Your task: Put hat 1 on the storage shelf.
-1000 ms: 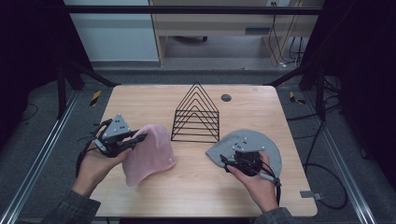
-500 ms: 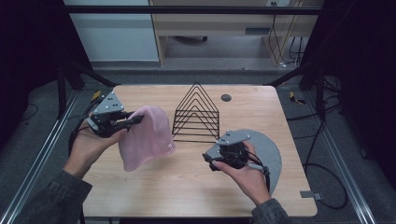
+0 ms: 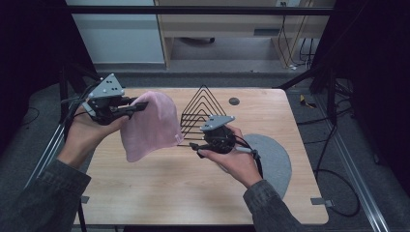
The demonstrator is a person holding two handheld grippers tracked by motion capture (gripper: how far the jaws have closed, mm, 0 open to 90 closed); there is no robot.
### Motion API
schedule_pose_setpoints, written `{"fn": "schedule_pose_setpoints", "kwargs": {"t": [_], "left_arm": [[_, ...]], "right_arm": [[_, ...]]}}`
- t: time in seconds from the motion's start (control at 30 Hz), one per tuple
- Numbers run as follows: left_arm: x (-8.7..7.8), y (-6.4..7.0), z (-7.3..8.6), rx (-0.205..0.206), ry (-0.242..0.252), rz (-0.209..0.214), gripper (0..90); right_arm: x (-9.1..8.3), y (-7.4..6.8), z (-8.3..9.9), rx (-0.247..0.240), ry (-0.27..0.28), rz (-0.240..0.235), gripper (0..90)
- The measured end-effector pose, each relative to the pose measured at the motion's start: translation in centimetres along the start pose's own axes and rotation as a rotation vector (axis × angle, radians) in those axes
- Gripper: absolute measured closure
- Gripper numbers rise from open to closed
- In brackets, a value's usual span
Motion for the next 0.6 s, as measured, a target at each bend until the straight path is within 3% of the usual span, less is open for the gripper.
{"fn": "schedule_pose_setpoints", "kwargs": {"t": [0.27, 0.3, 0.5, 0.6], "left_arm": [[-1.0, 0.6, -2.0, 0.021, 0.028, 0.001, 78.6], [-1.2, 0.8, -2.4, 0.018, 0.030, 0.006, 78.6], [-1.1, 1.1, -3.2, 0.023, 0.040, 0.017, 78.6], [-0.8, 1.1, -3.6, 0.018, 0.045, 0.026, 78.5]], "right_arm": [[0.5, -0.7, -1.9, -0.014, 0.034, -0.054, 37.5], [0.6, -1.1, -2.4, -0.013, 0.043, -0.088, 34.1], [0.9, -1.4, -3.4, -0.032, 0.038, -0.078, 31.4], [1.6, -0.8, -3.8, -0.033, 0.022, -0.097, 57.9]]}}
Point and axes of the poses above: each handheld gripper's, and its own axes: x roughly forward along the jaws, z roughly out of its underside, y roughly to its right, the point moved 4 cm from there along x, roughly forward along the jaws
